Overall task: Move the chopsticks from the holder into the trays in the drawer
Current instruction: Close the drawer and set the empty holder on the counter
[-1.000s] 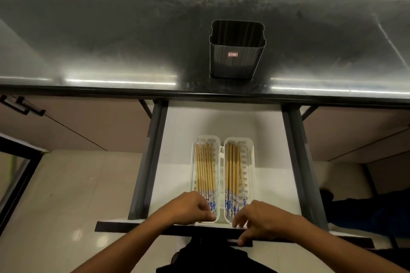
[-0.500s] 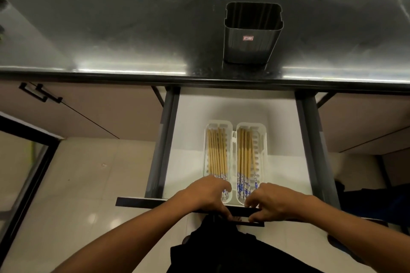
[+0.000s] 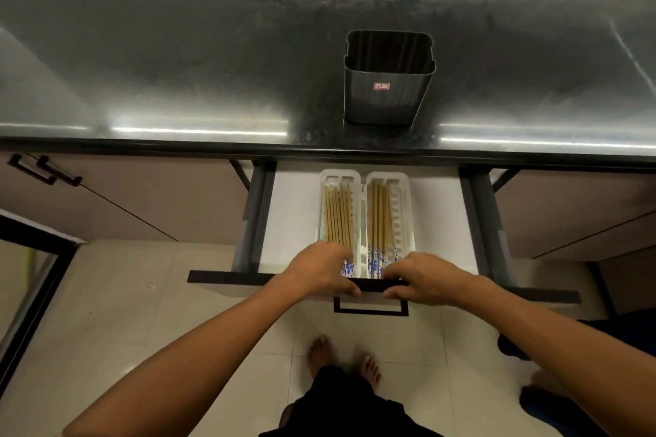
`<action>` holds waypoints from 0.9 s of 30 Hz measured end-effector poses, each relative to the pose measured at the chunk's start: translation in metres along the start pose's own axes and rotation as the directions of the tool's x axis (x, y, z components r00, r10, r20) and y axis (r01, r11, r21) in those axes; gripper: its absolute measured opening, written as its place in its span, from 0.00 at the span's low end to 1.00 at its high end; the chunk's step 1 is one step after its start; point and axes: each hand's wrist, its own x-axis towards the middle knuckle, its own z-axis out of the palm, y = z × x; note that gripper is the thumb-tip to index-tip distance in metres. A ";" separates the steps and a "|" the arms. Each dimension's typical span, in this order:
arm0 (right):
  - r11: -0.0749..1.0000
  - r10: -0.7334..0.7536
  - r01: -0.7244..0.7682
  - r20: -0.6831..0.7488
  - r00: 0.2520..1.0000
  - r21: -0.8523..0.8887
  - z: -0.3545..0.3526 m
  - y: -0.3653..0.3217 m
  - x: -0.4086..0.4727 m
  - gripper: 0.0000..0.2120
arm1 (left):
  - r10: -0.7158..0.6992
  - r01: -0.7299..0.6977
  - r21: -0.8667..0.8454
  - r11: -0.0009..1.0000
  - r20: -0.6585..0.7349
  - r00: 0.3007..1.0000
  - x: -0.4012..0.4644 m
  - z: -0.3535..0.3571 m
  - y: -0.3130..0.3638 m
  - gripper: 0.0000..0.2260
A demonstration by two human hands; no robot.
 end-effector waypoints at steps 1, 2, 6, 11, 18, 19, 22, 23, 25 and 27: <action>1.000 0.010 -0.011 -0.035 0.999 -0.011 -0.003 0.003 0.003 0.16 | -0.015 0.015 0.001 1.000 -0.021 1.000 0.005 -0.004 -0.001 0.30; 1.000 0.021 -0.023 -0.071 0.997 -0.019 -0.005 0.007 0.005 0.16 | -0.029 0.029 -0.002 1.000 -0.044 0.999 0.011 -0.008 -0.001 0.30; 0.995 0.092 -0.099 -0.224 0.970 -0.022 -0.018 0.021 0.019 0.17 | -0.058 0.061 0.007 0.998 -0.178 0.982 0.034 -0.023 -0.004 0.29; 0.973 0.146 -0.219 -0.521 0.841 -0.080 -0.028 0.035 0.042 0.26 | -0.034 0.087 0.094 0.992 -0.459 0.888 0.059 -0.037 -0.005 0.44; 0.865 0.295 -0.494 -0.702 0.648 -0.092 -0.041 0.057 0.074 0.45 | 0.012 0.200 0.254 0.946 -0.645 0.764 0.092 -0.044 -0.008 0.44; 0.852 0.312 -0.515 -0.706 0.635 -0.088 -0.045 0.061 0.078 0.46 | 0.024 0.216 0.292 0.932 -0.642 0.766 0.096 -0.047 -0.010 0.44; 0.817 0.358 -0.571 -0.700 0.618 -0.086 -0.053 0.073 0.086 0.49 | 0.073 0.246 0.407 0.880 -0.627 0.776 0.111 -0.058 -0.020 0.42; 0.802 0.371 -0.591 -0.701 0.609 -0.088 -0.055 0.079 0.089 0.48 | 0.093 0.251 0.432 0.866 -0.633 0.769 0.117 -0.062 -0.024 0.41; 0.779 0.397 -0.622 -0.701 0.592 -0.084 -0.058 0.087 0.094 0.47 | 0.122 0.235 0.451 0.861 -0.631 0.766 0.126 -0.070 -0.030 0.38; 0.775 0.399 -0.628 -0.715 0.574 -0.072 -0.061 0.094 0.098 0.44 | 0.156 0.212 0.469 0.857 -0.629 0.762 0.132 -0.075 -0.033 0.35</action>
